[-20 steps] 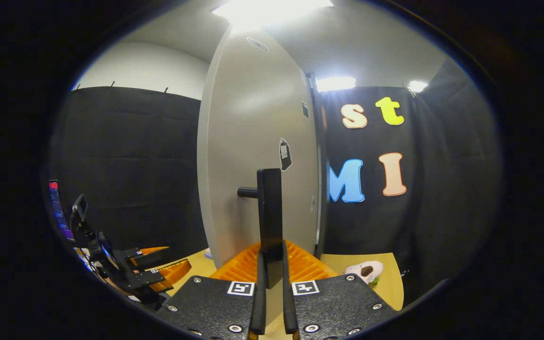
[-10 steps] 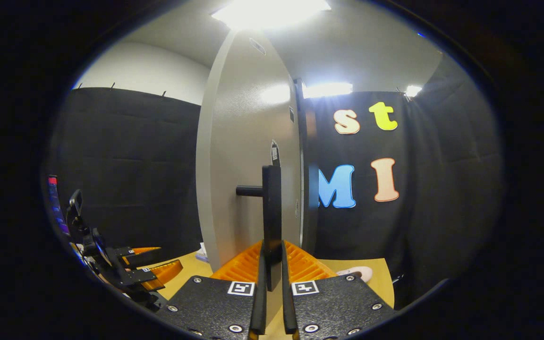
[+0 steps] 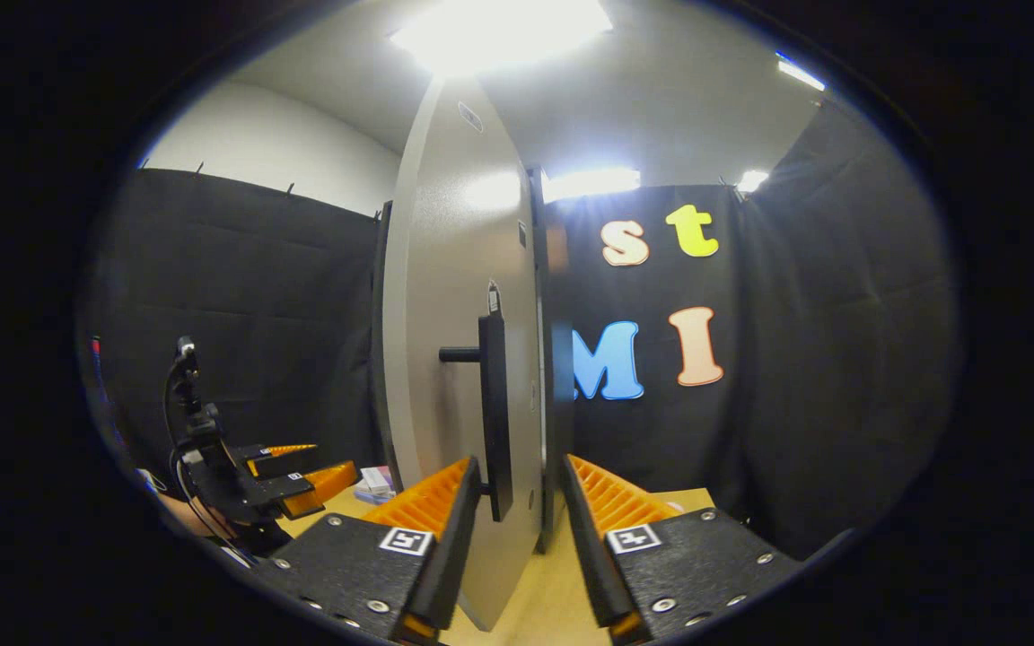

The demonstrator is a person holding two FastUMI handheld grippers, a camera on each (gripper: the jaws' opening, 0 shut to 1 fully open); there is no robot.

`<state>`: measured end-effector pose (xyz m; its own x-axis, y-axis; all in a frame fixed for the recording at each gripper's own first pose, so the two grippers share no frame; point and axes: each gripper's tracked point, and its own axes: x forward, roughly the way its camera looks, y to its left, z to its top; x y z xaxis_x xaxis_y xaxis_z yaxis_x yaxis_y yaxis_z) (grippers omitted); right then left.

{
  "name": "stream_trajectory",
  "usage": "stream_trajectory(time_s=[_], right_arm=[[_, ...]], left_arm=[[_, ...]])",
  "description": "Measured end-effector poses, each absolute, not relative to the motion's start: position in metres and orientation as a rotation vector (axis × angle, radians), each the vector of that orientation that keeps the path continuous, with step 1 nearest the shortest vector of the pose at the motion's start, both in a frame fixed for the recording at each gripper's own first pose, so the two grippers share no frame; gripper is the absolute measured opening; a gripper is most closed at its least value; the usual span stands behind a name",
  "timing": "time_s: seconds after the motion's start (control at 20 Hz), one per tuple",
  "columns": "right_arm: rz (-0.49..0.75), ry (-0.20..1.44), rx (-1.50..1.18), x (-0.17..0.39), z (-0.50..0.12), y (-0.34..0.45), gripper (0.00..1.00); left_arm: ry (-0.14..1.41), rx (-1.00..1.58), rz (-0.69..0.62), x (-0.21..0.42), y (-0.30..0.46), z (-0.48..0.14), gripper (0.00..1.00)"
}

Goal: Open the cabinet door with the right hand, grasp the bottle in the cabinet with the left hand and place it on the coaster, then close the cabinet door with the right hand.

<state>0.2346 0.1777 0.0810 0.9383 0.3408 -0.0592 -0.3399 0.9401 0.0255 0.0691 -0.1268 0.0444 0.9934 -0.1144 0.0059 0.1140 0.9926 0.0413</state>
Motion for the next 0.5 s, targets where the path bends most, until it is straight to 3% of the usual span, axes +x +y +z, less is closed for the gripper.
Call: stream_trajectory(time_s=[0.05,0.1,0.15,0.5], right_arm=[[0.303,0.049,-0.001,0.237,0.083,0.17,0.68],[0.255,0.036,-0.015,0.238,0.086,0.161,0.89],[0.213,0.028,-0.024,0.239,0.086,0.154,0.95],[-0.019,0.059,-0.015,0.229,0.078,0.122,0.95]], left_arm=[[-0.011,0.031,-0.132,0.08,-0.127,0.048,0.8],[-0.011,0.021,-0.148,0.09,-0.126,0.051,0.8],[-0.015,0.013,-0.164,0.101,-0.125,0.055,0.8],[-0.022,0.0,-0.224,0.19,-0.111,0.064,0.89]])
